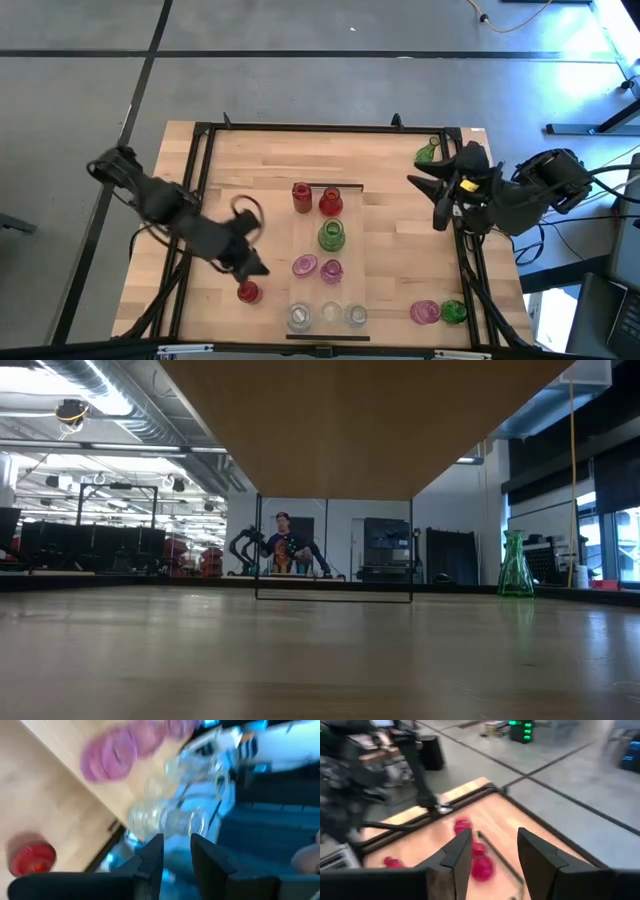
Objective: Sort vases onto shelf
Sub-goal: Put the top green vase on the shelf aligned with the other green vase
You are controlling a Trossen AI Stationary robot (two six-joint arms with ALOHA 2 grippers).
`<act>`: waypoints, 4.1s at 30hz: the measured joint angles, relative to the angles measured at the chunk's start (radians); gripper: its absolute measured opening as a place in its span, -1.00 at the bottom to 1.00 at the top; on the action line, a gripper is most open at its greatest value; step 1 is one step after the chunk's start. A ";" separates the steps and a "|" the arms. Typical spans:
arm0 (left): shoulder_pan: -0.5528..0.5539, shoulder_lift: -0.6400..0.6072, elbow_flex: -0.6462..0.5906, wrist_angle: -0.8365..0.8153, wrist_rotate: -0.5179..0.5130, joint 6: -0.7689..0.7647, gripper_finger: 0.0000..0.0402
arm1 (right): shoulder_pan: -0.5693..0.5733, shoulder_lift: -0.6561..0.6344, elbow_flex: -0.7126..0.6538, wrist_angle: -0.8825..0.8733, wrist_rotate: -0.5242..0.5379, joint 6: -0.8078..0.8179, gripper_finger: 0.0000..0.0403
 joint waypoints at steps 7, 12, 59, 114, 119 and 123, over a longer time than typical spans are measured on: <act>-0.109 -0.097 0.000 -0.102 -0.221 -0.014 -0.55 | -0.073 -0.014 -0.102 -0.138 0.112 0.161 -0.27; -0.149 -0.110 0.000 -0.213 -0.224 0.012 -0.55 | -0.298 -0.020 -0.179 -0.145 0.019 0.193 -0.27; -0.018 -0.119 0.000 -0.501 -0.336 0.408 -0.55 | -1.461 -0.026 -1.067 0.335 -0.619 0.044 -0.27; 0.021 -0.118 0.000 -0.479 -0.297 0.452 -0.55 | -1.519 0.136 -0.993 0.345 -0.609 0.018 -0.59; 0.021 -0.118 0.000 -0.479 -0.303 0.452 -0.55 | -1.519 0.136 -0.992 0.338 -0.640 -0.023 -0.95; 0.021 -0.118 0.000 -0.479 -0.308 0.452 -0.55 | -1.519 0.136 -0.992 0.337 -0.692 -0.027 -0.90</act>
